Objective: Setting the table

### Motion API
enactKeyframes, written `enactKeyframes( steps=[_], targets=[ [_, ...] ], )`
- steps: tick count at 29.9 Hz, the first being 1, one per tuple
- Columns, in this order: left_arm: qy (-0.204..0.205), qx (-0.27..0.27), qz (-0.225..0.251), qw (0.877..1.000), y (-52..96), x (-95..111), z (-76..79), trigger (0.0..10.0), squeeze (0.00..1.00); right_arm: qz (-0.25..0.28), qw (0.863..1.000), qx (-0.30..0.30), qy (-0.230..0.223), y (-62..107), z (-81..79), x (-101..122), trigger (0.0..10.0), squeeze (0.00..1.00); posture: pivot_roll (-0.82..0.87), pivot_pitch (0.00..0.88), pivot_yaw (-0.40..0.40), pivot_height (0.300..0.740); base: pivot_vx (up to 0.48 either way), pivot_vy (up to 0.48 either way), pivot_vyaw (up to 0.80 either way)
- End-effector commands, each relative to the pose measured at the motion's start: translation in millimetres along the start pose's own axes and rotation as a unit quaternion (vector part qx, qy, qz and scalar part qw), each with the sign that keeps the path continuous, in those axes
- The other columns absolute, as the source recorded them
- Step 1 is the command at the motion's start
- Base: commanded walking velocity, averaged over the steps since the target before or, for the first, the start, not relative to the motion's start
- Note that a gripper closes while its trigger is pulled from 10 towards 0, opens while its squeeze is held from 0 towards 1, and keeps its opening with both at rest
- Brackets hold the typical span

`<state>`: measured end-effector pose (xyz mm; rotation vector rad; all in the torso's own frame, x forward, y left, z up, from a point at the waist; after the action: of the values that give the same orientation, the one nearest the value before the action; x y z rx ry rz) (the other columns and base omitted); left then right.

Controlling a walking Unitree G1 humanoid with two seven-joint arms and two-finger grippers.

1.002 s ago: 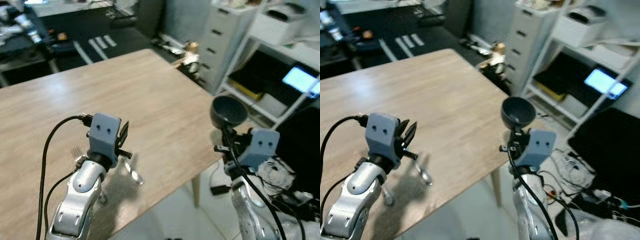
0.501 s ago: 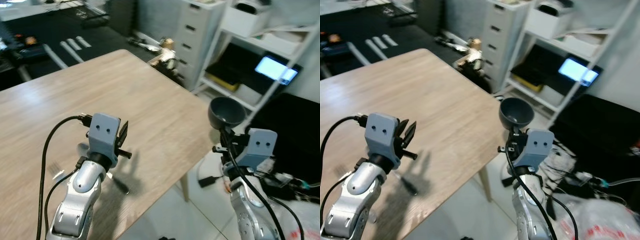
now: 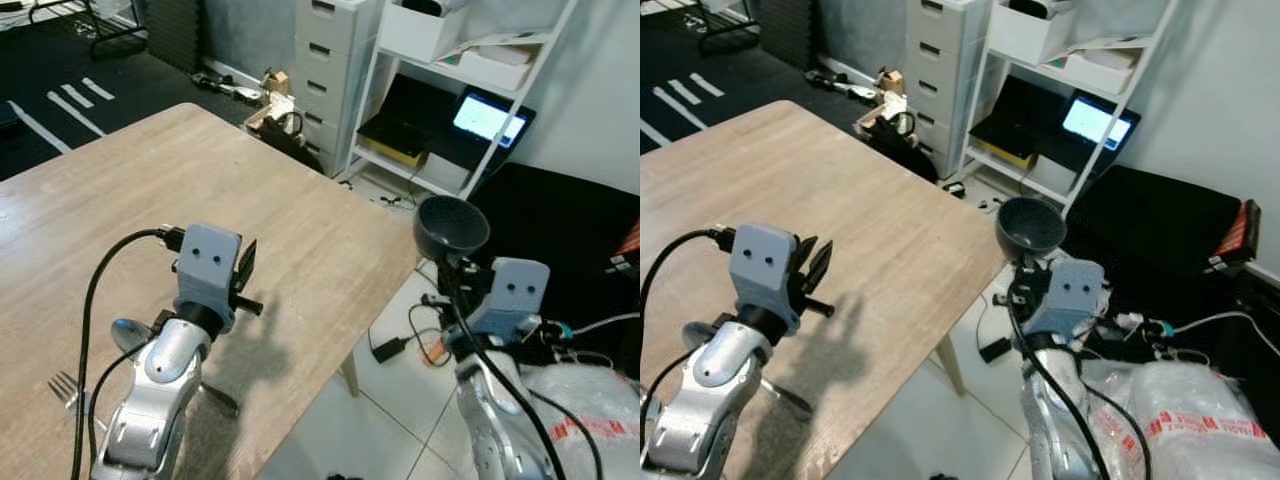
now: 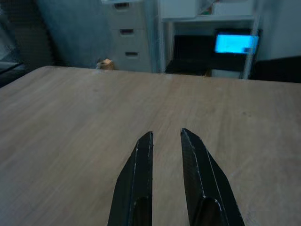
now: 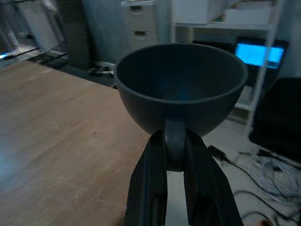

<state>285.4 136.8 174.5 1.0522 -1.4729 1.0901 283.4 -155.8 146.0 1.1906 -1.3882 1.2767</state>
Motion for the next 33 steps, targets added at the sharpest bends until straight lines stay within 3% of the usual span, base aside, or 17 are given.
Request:
enactKeyframes(
  steps=[1, 33],
  targets=[
    [0.001, -0.009, -0.005, 1.0, -0.5, -3.2, 4.5, 10.0, 0.0, -0.002, 1.0, -0.016, 0.004, 2.0, 8.4, -0.8, 10.0, 0.0, -0.01, 0.047, 0.041, 0.74, 0.0, 0.0, 0.0],
    [0.002, -0.011, -0.003, 1.0, -1.3, -3.0, 5.5, 10.0, 0.0, -0.001, 1.0, -0.003, 0.017, 0.9, 4.4, -1.4, 10.0, 0.0, -0.01, 0.042, 0.041, 0.74, 0.0, 0.0, -0.14]
  ],
)
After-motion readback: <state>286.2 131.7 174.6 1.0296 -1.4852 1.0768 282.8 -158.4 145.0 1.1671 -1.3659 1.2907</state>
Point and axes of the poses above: a point about 5 cm out from each wrist's last joint towards the gripper, its own y axis pointing back from the gripper into the wrist, its own x axis along the axis of the wrist's last joint, z = x × y, the point moved 1 cm from there along -y, pointing out of the wrist towards the gripper, and after that the axes turned 3 degrees about y, right-handed, at the moved point
